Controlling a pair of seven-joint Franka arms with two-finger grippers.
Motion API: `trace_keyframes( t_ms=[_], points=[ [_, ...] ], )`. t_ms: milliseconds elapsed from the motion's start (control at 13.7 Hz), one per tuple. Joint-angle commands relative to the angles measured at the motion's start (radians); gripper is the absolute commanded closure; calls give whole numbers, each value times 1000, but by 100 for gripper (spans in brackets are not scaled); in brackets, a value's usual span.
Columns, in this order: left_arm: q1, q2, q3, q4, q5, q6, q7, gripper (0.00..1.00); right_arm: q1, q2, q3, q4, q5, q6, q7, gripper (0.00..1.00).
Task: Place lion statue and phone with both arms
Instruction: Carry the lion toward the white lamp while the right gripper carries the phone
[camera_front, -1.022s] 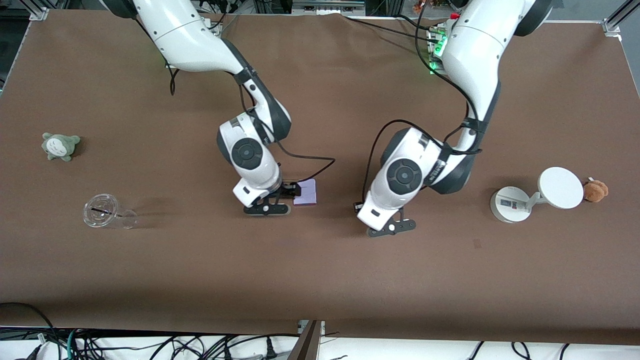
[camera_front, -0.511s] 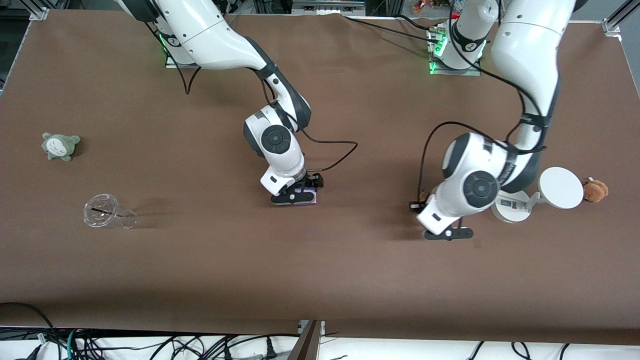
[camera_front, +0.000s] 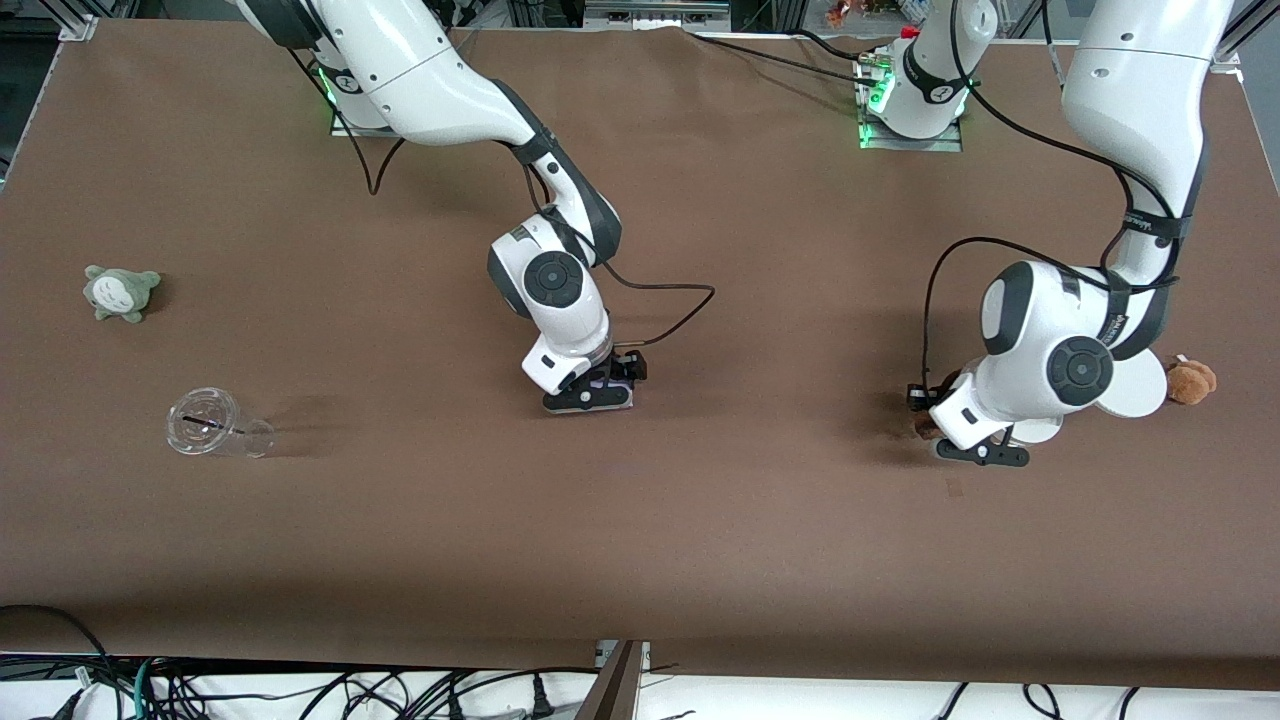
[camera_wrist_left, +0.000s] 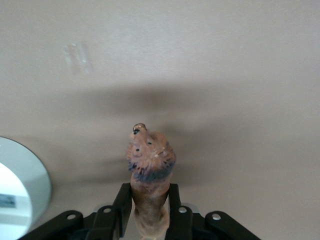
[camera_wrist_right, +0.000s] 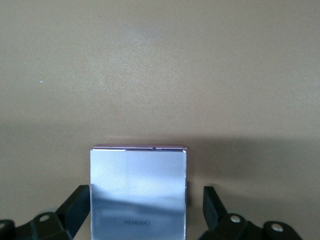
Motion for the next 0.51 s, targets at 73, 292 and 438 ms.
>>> trace_keyframes(
  t_ms=[73,292,438],
  points=[
    [43,-6,-19,-42,13,60,78,100,15,21,-6,19,-17,30,20,0],
    [57,4,-19,-42,6,66,91,100,18,27,-6,19,-17,49,20,0],
    [55,8,-20,-42,3,66,91,100,18,30,-6,19,-17,50,20,0]
  ],
)
